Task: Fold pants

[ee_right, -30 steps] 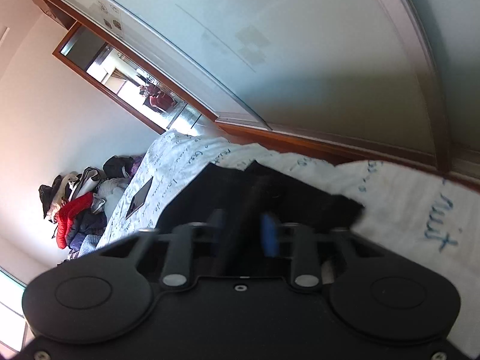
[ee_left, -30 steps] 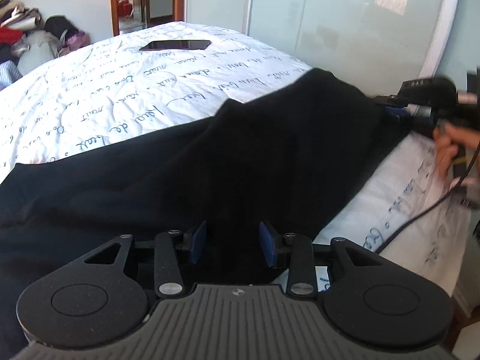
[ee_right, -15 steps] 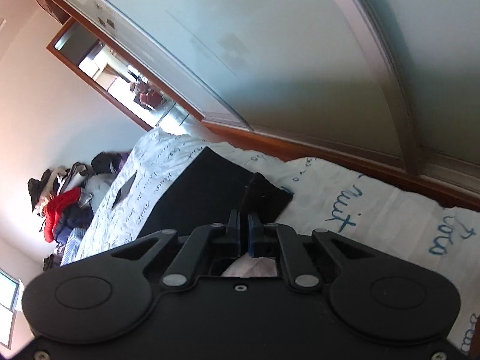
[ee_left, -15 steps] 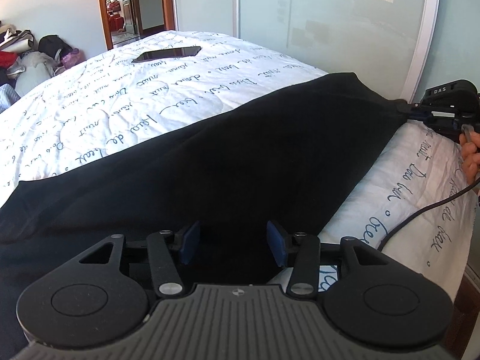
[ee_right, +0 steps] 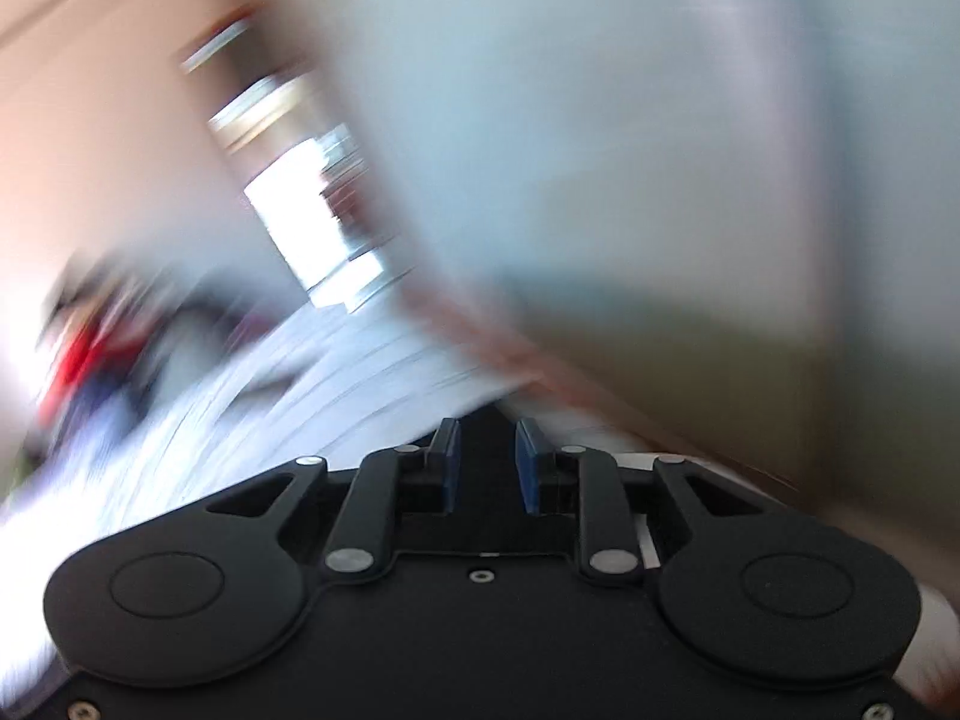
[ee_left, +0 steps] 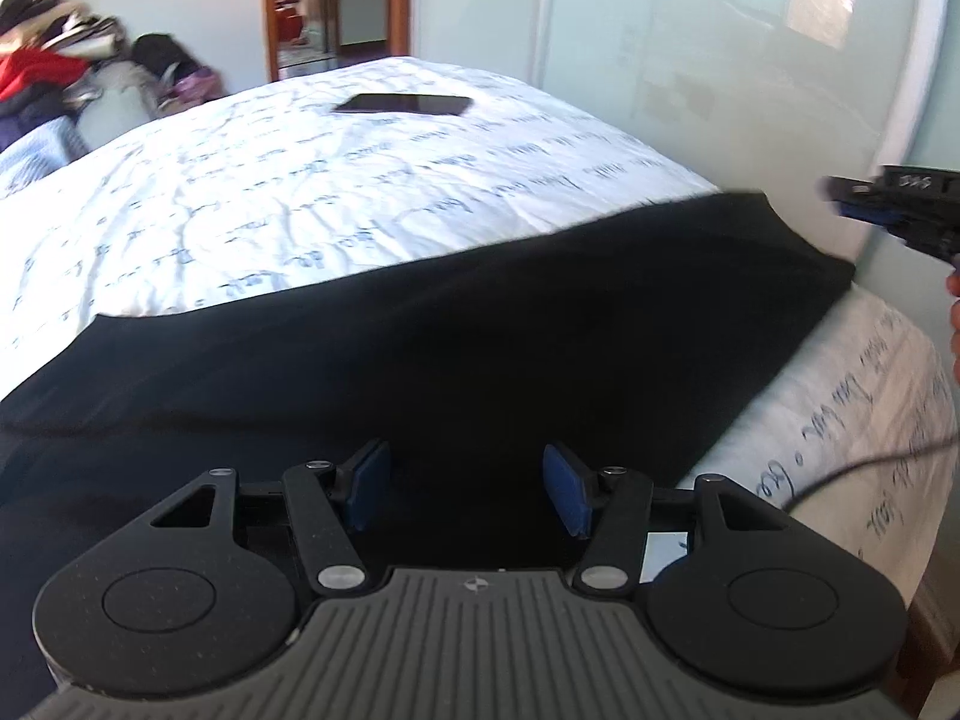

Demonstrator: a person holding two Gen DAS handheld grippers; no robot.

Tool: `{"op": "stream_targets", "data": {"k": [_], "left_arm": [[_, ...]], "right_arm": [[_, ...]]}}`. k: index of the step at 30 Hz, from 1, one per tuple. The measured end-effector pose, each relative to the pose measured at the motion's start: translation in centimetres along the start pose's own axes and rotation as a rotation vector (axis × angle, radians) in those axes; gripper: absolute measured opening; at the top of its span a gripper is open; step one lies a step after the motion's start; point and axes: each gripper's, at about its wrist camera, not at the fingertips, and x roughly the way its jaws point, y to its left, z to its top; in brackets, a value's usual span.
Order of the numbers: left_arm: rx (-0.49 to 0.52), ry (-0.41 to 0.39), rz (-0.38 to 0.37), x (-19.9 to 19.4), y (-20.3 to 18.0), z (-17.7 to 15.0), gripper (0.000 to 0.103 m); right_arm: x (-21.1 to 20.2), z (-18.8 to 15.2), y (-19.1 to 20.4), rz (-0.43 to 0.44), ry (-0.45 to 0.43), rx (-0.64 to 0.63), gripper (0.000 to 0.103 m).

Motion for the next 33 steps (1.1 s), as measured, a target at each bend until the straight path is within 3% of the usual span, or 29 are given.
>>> {"op": "stream_targets", "data": {"k": [2, 4, 8, 14, 18, 21, 23, 26, 29, 31, 33], "left_arm": [[-0.032, -0.007, 0.026, -0.3, 0.7, 0.1, 0.062], [-0.055, -0.006, 0.058, -0.6, 1.4, 0.0, 0.065], [-0.069, 0.001, 0.102, -1.5, 2.7, -0.5, 0.066], [-0.093, -0.022, 0.125, -3.2, 4.5, -1.4, 0.070], [-0.131, -0.021, 0.101, -3.1, 5.5, -1.4, 0.070], [-0.138, -0.028, 0.095, -3.1, 5.8, -1.5, 0.070], [-0.139, -0.025, 0.089, -3.0, 6.0, -1.6, 0.071], [-0.138, -0.019, 0.081, -2.7, 6.0, -1.5, 0.071], [-0.135, -0.028, 0.078, -2.8, 5.9, -1.5, 0.071], [-0.138, -0.029, 0.078, -2.9, 5.9, -1.5, 0.071], [-0.139, -0.028, 0.083, -3.0, 6.0, -1.5, 0.071]], "right_arm": [[2.7, 0.1, 4.7, 0.146, 0.086, -0.166, 0.023], [5.3, -0.5, 9.2, 0.234, 0.141, -0.337, 0.023], [10.8, -2.0, 15.9, 0.331, 0.242, -0.578, 0.023], [14.6, -4.1, 19.4, 0.405, 0.407, -0.793, 0.023], [14.3, -4.3, 19.1, 0.429, 0.427, -0.853, 0.023], [13.0, -2.5, 19.0, 0.434, 0.348, -0.854, 0.025], [12.7, -2.2, 19.1, 0.461, 0.362, -0.855, 0.025], [14.0, -4.0, 19.4, 0.462, 0.440, -0.910, 0.025], [14.0, -5.2, 19.5, 0.481, 0.388, -0.964, 0.025], [13.7, -5.4, 19.8, 0.464, 0.373, -0.982, 0.002], [13.1, -5.9, 20.3, 0.435, 0.331, -1.029, 0.001]]}}
